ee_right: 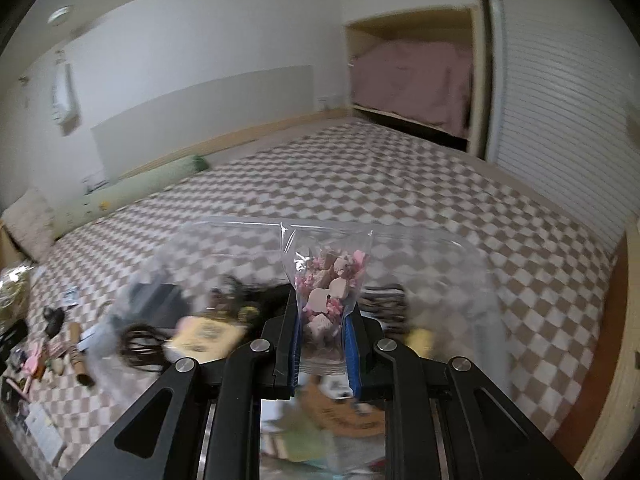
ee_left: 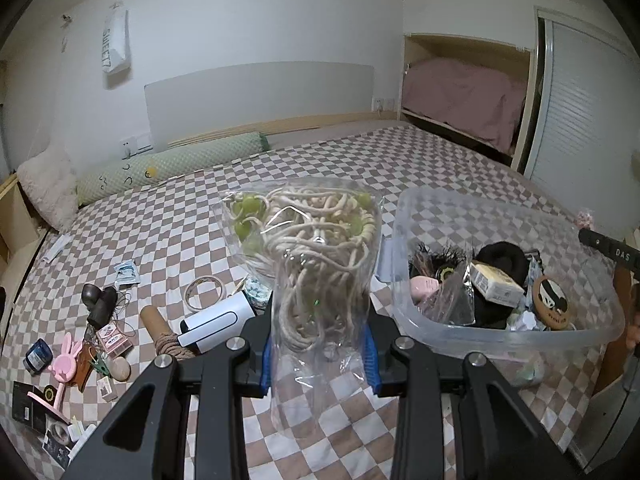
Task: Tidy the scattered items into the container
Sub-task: 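Carry the cord bag in the left gripper while the right gripper carries the candy bag to the box, then lower the cord bag into the box and open the left gripper while the right gripper releases the candy bag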
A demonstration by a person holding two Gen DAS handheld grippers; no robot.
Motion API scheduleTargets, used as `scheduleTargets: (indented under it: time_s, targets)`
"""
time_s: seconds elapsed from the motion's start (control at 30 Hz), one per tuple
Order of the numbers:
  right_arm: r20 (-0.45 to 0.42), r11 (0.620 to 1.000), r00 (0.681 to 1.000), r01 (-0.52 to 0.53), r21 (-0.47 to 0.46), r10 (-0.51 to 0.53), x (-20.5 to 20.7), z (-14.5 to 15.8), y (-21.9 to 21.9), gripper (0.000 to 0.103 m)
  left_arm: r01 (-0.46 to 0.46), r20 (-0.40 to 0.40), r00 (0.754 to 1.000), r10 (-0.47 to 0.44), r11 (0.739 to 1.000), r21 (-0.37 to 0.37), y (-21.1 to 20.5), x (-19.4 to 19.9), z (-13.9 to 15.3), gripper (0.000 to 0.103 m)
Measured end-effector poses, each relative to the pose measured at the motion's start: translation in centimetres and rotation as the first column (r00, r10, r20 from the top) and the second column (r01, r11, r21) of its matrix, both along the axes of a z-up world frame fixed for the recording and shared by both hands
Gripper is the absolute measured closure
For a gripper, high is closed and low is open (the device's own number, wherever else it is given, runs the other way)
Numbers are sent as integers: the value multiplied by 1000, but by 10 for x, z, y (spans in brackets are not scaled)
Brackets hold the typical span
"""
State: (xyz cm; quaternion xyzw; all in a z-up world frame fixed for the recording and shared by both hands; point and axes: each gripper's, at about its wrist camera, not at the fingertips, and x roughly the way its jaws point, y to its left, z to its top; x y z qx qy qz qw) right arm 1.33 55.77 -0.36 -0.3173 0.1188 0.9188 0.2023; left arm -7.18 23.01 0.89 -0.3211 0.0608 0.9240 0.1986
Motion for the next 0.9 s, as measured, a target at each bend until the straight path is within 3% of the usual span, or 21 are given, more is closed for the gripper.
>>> scheduleTargets:
  time_s: [0.23, 0.9]
  targets:
    - [76, 999, 996, 51, -15, -50, 4, -24, 27, 84, 32, 4, 999, -32, 999, -27, 17, -1, -8, 69]
    - [159, 998, 987, 12, -57, -2, -6, -41, 30, 83, 195, 1, 981, -195, 981, -11, 104, -12, -7, 69]
